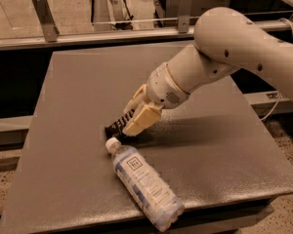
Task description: Move rxbar chocolate near blue plastic bottle
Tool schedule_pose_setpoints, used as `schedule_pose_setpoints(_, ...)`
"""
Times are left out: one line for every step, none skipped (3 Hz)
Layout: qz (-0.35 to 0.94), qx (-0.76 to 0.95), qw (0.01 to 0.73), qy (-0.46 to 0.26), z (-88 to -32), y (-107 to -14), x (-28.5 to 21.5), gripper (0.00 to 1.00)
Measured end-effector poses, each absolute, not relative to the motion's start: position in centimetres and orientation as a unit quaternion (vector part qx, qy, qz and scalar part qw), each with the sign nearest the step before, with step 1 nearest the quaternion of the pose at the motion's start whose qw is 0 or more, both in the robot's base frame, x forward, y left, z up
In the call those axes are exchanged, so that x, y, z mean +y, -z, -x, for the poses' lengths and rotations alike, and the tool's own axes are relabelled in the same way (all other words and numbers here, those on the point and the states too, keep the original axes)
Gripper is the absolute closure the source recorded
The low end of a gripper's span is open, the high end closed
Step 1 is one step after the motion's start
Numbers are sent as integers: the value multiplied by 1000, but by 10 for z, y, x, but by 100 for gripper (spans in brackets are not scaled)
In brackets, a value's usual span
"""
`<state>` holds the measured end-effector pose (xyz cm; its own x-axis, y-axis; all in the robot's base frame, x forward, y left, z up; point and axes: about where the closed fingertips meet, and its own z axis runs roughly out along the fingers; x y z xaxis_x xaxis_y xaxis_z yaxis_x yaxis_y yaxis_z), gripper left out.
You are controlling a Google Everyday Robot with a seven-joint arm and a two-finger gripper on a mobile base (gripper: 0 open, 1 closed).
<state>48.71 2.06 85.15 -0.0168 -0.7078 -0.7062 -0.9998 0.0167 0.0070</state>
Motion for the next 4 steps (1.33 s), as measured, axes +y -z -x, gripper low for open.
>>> schedule_pose_setpoints(641,668,265,-269,-485,-844,7,82)
schedule_pose_setpoints(638,673,260,-267,-482,-841,-5,59)
schedule_pose_setpoints(637,677,256,-264,-481,-840,-15,35)
schedule_pose_setpoints(638,678,253,-263,-481,-840,-20,12)
